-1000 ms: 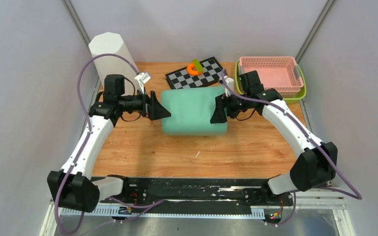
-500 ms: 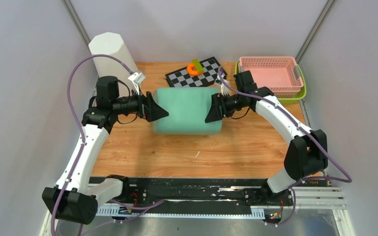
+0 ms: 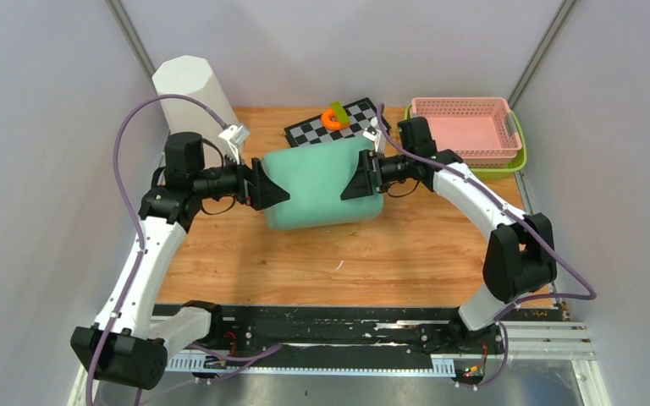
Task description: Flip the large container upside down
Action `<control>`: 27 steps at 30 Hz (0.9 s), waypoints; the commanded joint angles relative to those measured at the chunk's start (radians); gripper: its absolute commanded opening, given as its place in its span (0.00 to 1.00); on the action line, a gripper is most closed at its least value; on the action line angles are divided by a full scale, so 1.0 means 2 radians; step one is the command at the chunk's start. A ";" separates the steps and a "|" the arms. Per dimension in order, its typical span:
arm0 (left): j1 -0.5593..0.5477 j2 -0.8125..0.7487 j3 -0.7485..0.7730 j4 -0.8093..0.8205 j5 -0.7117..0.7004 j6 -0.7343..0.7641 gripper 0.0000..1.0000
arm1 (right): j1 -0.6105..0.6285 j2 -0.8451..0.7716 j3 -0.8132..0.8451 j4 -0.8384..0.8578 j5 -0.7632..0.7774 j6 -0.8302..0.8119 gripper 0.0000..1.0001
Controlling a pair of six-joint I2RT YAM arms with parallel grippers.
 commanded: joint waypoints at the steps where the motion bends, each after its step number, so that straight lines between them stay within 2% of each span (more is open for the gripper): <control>1: -0.015 -0.008 0.024 0.034 0.038 -0.006 1.00 | 0.025 0.010 -0.013 0.082 -0.096 0.037 0.73; 11: -0.014 -0.014 0.046 0.036 0.025 -0.022 1.00 | 0.032 0.021 -0.020 0.115 -0.102 0.065 0.76; 19: -0.015 -0.018 0.061 0.004 -0.016 -0.012 1.00 | 0.043 0.045 -0.017 0.145 -0.110 0.090 0.78; 27: -0.014 -0.023 0.068 -0.028 -0.049 0.007 1.00 | 0.055 0.082 -0.020 0.218 -0.127 0.143 0.80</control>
